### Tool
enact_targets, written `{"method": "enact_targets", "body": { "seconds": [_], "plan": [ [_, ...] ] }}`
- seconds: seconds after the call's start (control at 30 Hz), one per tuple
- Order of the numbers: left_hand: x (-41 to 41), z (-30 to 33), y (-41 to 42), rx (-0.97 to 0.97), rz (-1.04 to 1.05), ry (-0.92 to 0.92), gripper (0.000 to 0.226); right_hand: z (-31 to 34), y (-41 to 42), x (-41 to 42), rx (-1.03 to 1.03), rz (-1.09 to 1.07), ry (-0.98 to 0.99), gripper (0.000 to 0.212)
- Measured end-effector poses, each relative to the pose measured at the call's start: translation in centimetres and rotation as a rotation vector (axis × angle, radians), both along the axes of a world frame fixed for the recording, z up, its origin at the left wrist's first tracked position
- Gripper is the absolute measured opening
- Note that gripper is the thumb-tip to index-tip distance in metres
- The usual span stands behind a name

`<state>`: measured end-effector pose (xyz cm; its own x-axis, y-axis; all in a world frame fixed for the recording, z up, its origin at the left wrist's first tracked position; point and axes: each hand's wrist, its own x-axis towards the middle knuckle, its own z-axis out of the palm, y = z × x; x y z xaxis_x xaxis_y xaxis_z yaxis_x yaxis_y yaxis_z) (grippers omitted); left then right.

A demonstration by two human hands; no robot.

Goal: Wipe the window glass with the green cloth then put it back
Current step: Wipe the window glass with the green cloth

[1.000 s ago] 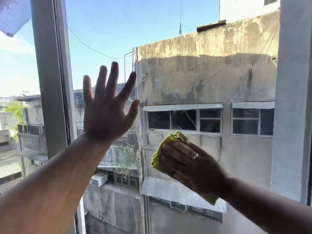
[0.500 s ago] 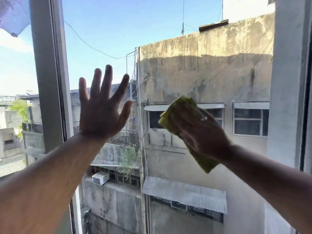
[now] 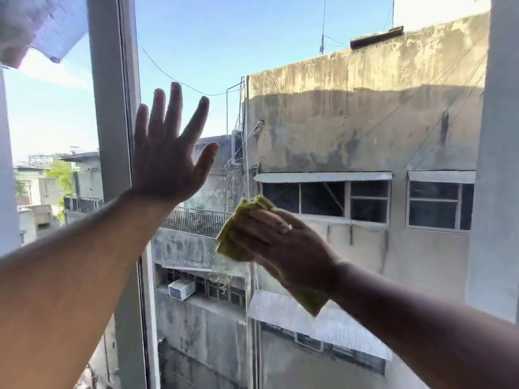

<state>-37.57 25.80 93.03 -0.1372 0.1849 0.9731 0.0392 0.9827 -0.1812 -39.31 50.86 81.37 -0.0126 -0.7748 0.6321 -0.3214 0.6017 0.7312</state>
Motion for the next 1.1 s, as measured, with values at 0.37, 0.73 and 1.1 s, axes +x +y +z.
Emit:
{"method": "enact_targets", "body": {
  "seconds": [0.37,0.73,1.1],
  "plan": [
    [-0.8,0.2,-0.3,-0.024,-0.046,0.042,0.067,4.0,0.4,-0.6,0.060,0.059,0.042,0.056],
    [-0.8,0.3,-0.3,-0.018,-0.051,0.010,0.066,-4.4,0.1,0.5,0.257,-0.005,-0.017,0.051],
    [-1.0,0.0,-0.3,-0.019,-0.049,0.028,0.065,3.9,0.5,-0.4,-0.445,-0.082,0.023,0.061]
  ]
}}
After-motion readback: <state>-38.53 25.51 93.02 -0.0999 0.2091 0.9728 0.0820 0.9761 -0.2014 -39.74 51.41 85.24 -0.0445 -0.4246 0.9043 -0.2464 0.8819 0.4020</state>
